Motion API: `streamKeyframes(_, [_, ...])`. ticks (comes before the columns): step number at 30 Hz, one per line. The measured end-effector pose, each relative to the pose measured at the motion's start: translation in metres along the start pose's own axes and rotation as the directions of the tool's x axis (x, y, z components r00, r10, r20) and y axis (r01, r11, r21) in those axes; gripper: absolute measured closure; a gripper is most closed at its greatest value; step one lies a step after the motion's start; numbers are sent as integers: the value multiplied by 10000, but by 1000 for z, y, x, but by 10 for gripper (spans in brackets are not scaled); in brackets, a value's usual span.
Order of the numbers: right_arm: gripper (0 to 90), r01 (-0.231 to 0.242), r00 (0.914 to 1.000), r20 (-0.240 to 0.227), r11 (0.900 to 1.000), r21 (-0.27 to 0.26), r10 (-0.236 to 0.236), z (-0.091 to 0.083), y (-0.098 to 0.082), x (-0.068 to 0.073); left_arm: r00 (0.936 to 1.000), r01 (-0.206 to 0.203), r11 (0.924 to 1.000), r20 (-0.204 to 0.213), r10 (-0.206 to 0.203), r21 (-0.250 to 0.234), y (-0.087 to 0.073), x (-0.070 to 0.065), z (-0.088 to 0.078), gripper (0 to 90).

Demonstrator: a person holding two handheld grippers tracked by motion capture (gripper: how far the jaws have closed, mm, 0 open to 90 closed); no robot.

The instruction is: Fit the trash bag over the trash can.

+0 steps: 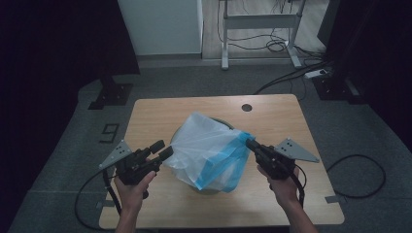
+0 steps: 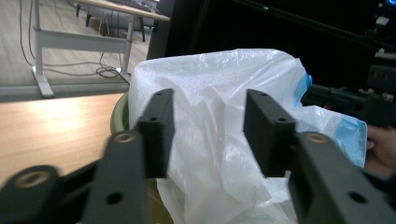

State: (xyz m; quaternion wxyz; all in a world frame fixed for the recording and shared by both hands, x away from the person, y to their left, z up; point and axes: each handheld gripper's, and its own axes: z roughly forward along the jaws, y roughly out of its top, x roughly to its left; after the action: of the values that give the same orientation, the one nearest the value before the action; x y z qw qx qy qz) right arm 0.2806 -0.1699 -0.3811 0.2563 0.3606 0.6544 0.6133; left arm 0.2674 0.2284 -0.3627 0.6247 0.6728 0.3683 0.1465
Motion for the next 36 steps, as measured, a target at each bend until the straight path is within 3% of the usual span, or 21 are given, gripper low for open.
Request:
streamKeyframes(9, [886,172,9998,-81,9998,127,-171,-1,11,0,9986,-474,9976,246,462,513,15,-7,11,400])
streamKeyframes(20, [886,408,9990,-202,9989,242,-403,5,18,5,9968,-727,9918,396,689,1052,28,-7,30,440])
streamKeyframes(23, [887,503,9985,-251,9983,289,-496,9,20,9,9940,-1074,9860,337,1039,1278,34,-11,36,474])
streamKeyframes(32, [887,563,9976,-409,9979,313,-550,16,21,15,9924,-1232,9767,248,1207,1759,33,-11,49,678])
streamKeyframes(36, [886,600,9975,-390,9976,353,-586,17,21,16,9918,-1275,9815,116,1271,1427,32,-12,49,833])
